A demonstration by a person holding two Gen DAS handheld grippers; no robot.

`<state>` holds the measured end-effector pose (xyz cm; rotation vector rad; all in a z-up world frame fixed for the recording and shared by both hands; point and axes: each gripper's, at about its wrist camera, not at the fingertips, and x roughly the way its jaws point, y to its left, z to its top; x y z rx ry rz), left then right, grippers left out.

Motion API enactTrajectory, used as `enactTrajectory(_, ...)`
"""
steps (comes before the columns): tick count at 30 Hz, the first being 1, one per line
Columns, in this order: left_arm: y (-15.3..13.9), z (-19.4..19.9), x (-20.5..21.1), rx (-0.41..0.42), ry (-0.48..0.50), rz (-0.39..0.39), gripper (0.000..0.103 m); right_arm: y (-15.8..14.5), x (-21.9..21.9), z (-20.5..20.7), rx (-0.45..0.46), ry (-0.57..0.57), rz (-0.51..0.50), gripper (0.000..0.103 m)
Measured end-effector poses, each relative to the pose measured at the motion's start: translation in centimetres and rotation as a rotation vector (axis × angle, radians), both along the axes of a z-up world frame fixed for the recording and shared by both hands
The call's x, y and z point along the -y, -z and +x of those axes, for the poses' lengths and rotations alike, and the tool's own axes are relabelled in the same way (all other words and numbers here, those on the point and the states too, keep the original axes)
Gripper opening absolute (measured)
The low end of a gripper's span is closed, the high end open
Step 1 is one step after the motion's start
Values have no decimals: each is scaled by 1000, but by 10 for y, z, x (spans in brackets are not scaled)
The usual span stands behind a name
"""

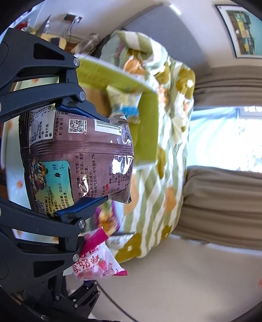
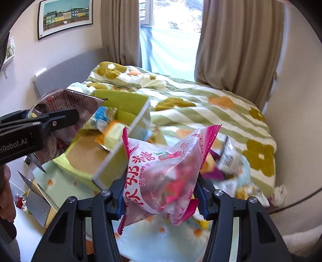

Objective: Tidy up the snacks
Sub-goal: 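Place the brown bag in the green box with the left tool while the right tool places the pink bag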

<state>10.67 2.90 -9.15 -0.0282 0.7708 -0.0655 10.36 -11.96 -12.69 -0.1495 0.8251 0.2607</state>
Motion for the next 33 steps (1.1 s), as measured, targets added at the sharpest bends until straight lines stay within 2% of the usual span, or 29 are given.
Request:
enactTrajectory(6,5,35,-67,-38,-39,11,63,-8,-59,42,-30,-29,42,51)
enactTrajectory(13,41,82,-137,-134,-42,45,63,0,-118,84,-90,-19,101,51)
enactTrajectory(19,74,109,-152,-199,35,92,64,16,-142,110,-176,22,156,51)
enactTrajectory(20,79,113,-153,-209,49,96,66,18,-144,112,-186,32,159,51)
enactTrajectory(21,83,116,-153,-223,66,93,72,19,-145,115,-192,39,162,51)
enactTrajectory(22,87,119,-154,-232,73,94,88,20,-145,117,-198,45,162,51)
enactTrajectory(24,91,120,-156,-226,75,103,102,23,-144,117,-209,64,161,51)
enactTrajectory(29,98,118,-160,-248,103,91,102,29,-141,120,-230,81,170,51)
enactTrajectory(33,93,108,-169,-251,60,79,102,30,-144,119,-246,54,164,52)
